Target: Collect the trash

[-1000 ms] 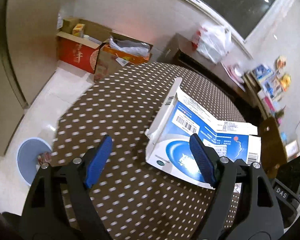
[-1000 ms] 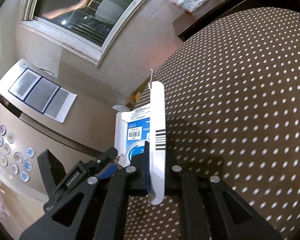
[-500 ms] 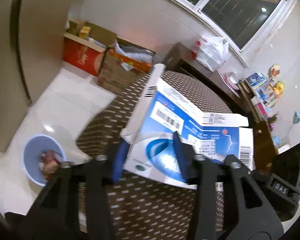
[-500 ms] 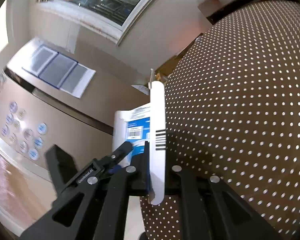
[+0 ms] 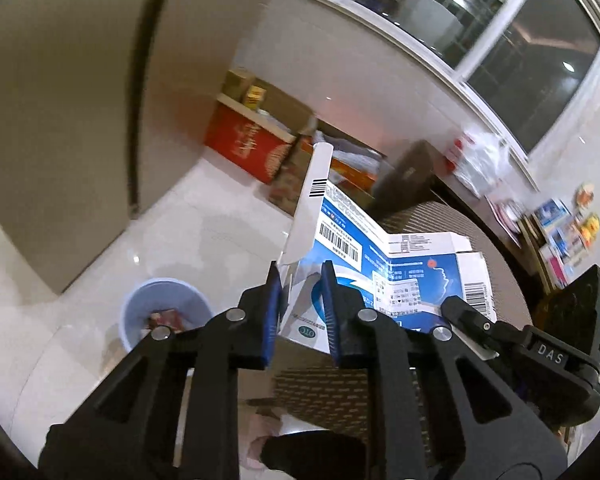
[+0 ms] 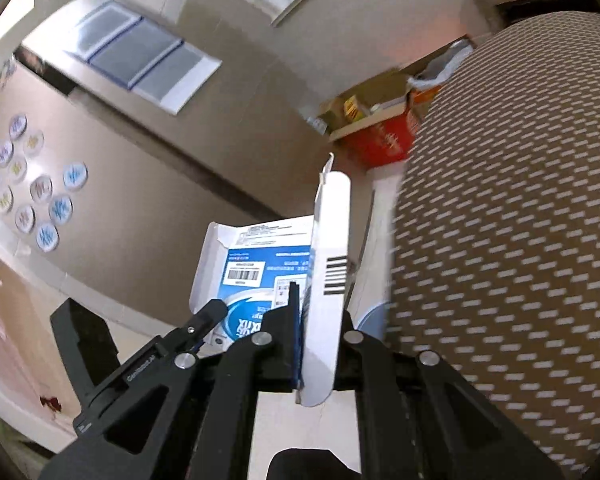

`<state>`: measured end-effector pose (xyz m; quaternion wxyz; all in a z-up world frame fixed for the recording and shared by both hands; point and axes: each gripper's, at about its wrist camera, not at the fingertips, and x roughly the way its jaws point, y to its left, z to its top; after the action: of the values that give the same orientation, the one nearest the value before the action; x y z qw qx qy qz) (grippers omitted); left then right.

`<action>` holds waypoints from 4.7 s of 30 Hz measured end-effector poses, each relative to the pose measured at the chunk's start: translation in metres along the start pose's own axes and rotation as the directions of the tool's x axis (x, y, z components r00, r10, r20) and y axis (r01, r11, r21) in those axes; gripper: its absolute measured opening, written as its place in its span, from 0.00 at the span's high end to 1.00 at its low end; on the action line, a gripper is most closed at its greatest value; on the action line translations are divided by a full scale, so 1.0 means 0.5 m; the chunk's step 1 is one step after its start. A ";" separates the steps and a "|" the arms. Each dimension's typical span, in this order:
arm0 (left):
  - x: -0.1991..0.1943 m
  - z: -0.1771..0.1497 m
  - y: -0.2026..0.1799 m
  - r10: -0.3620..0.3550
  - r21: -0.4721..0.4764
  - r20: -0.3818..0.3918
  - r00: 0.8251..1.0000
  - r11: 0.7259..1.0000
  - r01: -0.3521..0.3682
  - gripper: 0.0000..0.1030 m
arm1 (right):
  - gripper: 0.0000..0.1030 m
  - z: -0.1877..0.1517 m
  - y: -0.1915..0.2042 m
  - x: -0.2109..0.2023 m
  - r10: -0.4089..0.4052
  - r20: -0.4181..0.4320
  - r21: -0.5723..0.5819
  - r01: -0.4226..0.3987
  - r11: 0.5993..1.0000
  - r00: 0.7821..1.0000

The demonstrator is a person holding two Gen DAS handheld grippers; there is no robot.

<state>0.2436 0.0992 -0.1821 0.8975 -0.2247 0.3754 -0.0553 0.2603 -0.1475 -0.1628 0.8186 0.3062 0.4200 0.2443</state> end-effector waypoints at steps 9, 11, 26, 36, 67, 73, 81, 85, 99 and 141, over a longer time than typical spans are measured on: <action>0.013 -0.006 0.191 0.107 -0.116 -0.039 0.994 0.987 -0.111 0.81 | 0.93 -0.045 0.086 0.209 -0.104 -0.119 -0.131 0.088 0.987 0.987; 0.031 -0.008 0.228 0.121 -0.143 -0.062 0.991 0.981 -0.128 0.81 | 0.93 -0.058 0.081 0.241 -0.118 -0.142 -0.142 0.098 0.985 0.983; 0.172 -0.021 0.370 0.153 -0.242 -0.178 0.972 0.951 -0.194 0.78 | 0.65 -0.090 0.036 0.450 -0.246 -0.231 -0.193 0.203 0.960 0.941; 0.254 -0.041 0.410 0.187 -0.264 -0.297 0.936 0.926 -0.269 0.23 | 0.36 -0.111 -0.012 0.515 -0.406 -0.239 -0.290 0.334 0.897 0.882; -0.331 -0.015 -0.102 0.154 0.254 0.287 0.946 0.939 -0.230 0.15 | 0.15 -0.152 0.317 -0.283 -0.248 0.518 -0.408 0.491 0.770 0.819; -0.434 -0.059 -0.155 0.105 0.303 0.369 0.923 0.926 -0.226 0.12 | 0.12 -0.217 0.332 -0.397 -0.210 0.605 -0.394 0.518 0.759 0.768; -0.547 -0.109 -0.201 0.031 0.336 0.467 0.884 0.918 -0.209 0.09 | 0.09 -0.303 0.348 -0.496 -0.169 0.692 -0.382 0.554 0.740 0.702; -0.580 -0.129 -0.214 0.010 0.351 0.495 0.869 0.913 -0.210 0.09 | 0.08 -0.330 0.356 -0.514 -0.157 0.721 -0.377 0.572 0.728 0.674; -0.634 -0.176 -0.228 0.001 0.366 0.564 0.826 0.896 -0.251 0.06 | 0.07 -0.384 0.353 -0.554 -0.133 0.738 -0.386 0.576 0.720 0.661; -0.584 -0.142 -0.218 -0.006 0.395 0.524 0.852 0.887 -0.237 0.06 | 0.07 -0.351 0.345 -0.516 -0.167 0.706 -0.376 0.564 0.735 0.689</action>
<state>-0.0063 0.0544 0.0119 0.9932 0.0041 0.1141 -0.0227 -0.0474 -0.1453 0.0172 0.9944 0.0165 0.0835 0.0629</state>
